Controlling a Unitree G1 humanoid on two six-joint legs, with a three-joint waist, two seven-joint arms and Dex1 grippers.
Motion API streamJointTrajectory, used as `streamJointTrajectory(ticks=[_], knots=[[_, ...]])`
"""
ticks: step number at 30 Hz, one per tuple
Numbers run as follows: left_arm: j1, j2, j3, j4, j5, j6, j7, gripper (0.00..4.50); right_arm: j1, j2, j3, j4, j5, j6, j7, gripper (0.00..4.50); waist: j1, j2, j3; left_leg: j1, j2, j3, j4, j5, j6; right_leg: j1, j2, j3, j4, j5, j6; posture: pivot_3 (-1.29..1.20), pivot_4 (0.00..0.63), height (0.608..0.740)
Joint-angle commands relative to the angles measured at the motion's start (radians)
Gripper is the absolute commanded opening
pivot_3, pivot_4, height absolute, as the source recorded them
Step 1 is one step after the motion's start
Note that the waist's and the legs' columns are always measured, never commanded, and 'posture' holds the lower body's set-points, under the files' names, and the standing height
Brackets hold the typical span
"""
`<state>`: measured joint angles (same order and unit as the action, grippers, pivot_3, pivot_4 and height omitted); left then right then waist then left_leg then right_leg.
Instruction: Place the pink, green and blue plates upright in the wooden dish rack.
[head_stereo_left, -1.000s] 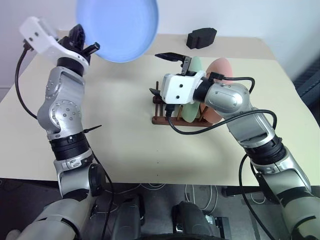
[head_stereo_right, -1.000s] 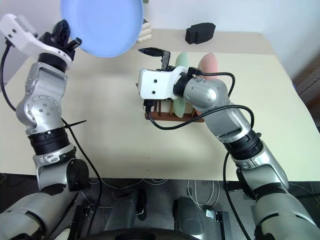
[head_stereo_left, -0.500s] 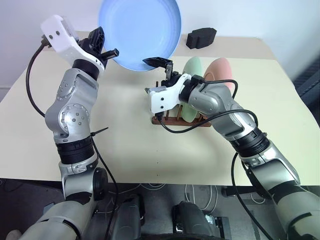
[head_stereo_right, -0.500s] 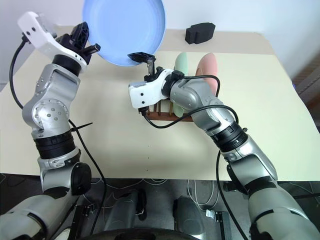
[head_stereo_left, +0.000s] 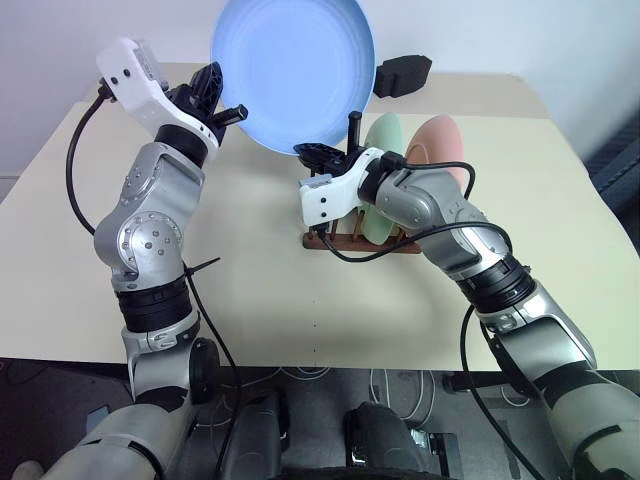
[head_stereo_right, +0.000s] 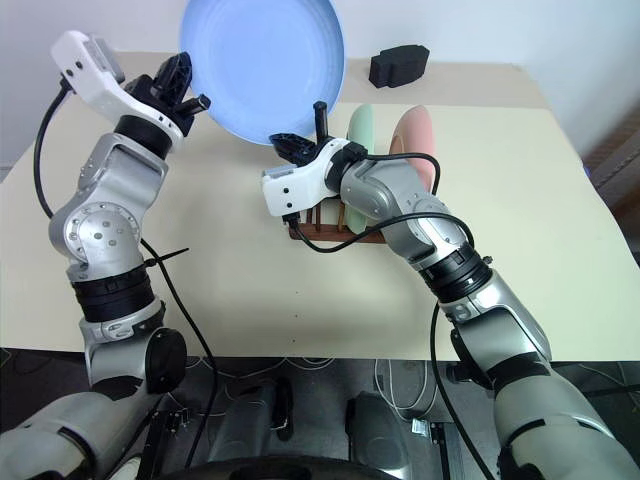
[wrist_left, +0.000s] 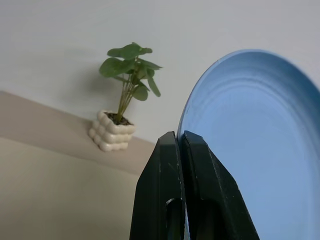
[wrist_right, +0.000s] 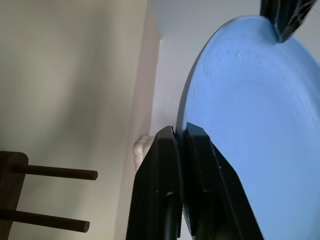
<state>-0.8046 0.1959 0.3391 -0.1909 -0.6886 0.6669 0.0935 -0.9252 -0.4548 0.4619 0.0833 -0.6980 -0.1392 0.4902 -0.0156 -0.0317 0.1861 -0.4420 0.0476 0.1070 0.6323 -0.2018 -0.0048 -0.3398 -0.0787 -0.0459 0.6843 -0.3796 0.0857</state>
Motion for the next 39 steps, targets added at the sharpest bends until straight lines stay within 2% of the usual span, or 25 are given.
streamJointTrajectory(ticks=[1,2,5,9,12,13,15,19,26,30,35,39], knots=[[-0.004,-0.005,0.026,-0.016,-0.028,-0.007,0.006,0.00,-0.032,0.000,-0.040,-0.046,-0.019,-0.021,-0.042,0.03,0.000,0.000,0.000,0.000,0.000,0.000,0.000,0.000,0.000,0.000,0.000,0.000,0.000,0.000,0.000,0.00,0.150,0.732],[-0.003,-0.007,0.030,-0.016,-0.033,-0.010,0.003,0.00,-0.033,-0.001,-0.040,-0.047,-0.022,-0.029,-0.045,0.03,0.000,0.000,0.000,0.000,0.000,0.000,0.000,0.000,0.000,0.000,0.000,0.000,0.000,0.000,0.000,0.00,0.150,0.732],[-0.016,-0.011,0.075,0.006,-0.050,-0.048,0.017,0.95,-0.029,-0.003,-0.042,-0.055,-0.012,-0.058,-0.042,0.00,0.000,0.000,0.000,0.000,0.000,0.000,0.000,0.000,0.000,0.000,0.000,0.000,0.000,0.000,0.000,0.00,0.150,0.732],[-0.046,0.022,0.164,0.076,-0.051,-0.128,0.052,2.66,-0.023,0.014,-0.054,-0.073,0.029,-0.080,-0.030,0.00,-0.001,0.000,0.000,0.000,0.000,0.000,0.000,0.000,0.000,0.000,0.000,0.000,0.000,0.000,0.000,0.00,0.150,0.732],[-0.040,0.081,0.181,0.144,-0.015,-0.157,0.049,4.27,-0.024,0.024,-0.056,-0.080,0.047,-0.091,-0.027,0.00,-0.002,0.000,0.000,0.000,0.000,0.000,0.000,0.000,0.000,0.000,0.000,0.000,0.000,0.000,0.000,0.00,0.150,0.732],[-0.023,0.116,0.171,0.167,0.017,-0.177,0.025,4.46,-0.022,0.029,-0.056,-0.083,0.058,-0.096,-0.022,0.00,-0.001,0.000,0.000,0.000,0.000,0.000,0.000,0.000,0.000,0.000,0.000,0.000,0.000,0.000,0.000,0.00,0.150,0.732],[0.010,0.179,0.157,0.209,0.067,-0.208,-0.017,4.46,-0.013,0.050,-0.067,-0.095,0.103,-0.088,-0.009,0.00,-0.003,0.000,0.000,0.000,0.000,0.000,0.000,0.000,0.000,0.000,0.000,0.000,0.000,0.000,0.000,0.00,0.150,0.732],[0.053,0.241,0.197,0.269,0.051,-0.261,-0.080,4.46,0.006,0.077,-0.080,-0.108,0.154,-0.068,0.022,0.00,-0.002,0.000,0.000,0.000,0.000,0.000,0.000,0.000,0.000,0.000,0.001,-0.001,0.000,0.000,0.000,0.00,0.150,0.732],[0.076,0.257,0.241,0.255,-0.006,-0.274,-0.148,4.46,0.038,0.072,-0.074,-0.119,0.150,-0.073,0.038,0.00,0.007,-0.002,0.000,-0.001,0.000,-0.002,0.001,0.000,0.000,0.001,-0.001,-0.003,0.000,0.000,0.000,0.00,0.150,0.732],[0.159,0.288,0.179,0.234,0.029,-0.259,-0.259,4.46,0.032,0.086,-0.104,-0.127,0.188,-0.070,0.027,0.00,-0.002,-0.002,0.000,0.000,-0.001,-0.002,0.000,0.000,0.000,0.001,-0.001,-0.004,0.000,0.000,0.000,0.00,0.150,0.732],[0.310,0.354,0.087,0.238,0.096,-0.297,-0.462,4.46,0.037,0.190,-0.198,-0.205,0.413,0.057,0.060,0.00,-0.013,-0.002,0.000,0.000,0.001,-0.002,-0.001,0.001,-0.002,-0.001,0.001,-0.004,0.001,0.000,0.000,0.00,0.150,0.732],[0.448,0.401,0.029,0.194,0.087,-0.309,-0.670,4.46,0.069,0.288,-0.256,-0.314,0.627,0.231,0.101,0.00,-0.020,-0.002,0.000,0.000,0.001,-0.002,-0.002,0.001,-0.002,-0.001,0.001,-0.004,0.001,0.000,0.000,0.00,0.150,0.732]])
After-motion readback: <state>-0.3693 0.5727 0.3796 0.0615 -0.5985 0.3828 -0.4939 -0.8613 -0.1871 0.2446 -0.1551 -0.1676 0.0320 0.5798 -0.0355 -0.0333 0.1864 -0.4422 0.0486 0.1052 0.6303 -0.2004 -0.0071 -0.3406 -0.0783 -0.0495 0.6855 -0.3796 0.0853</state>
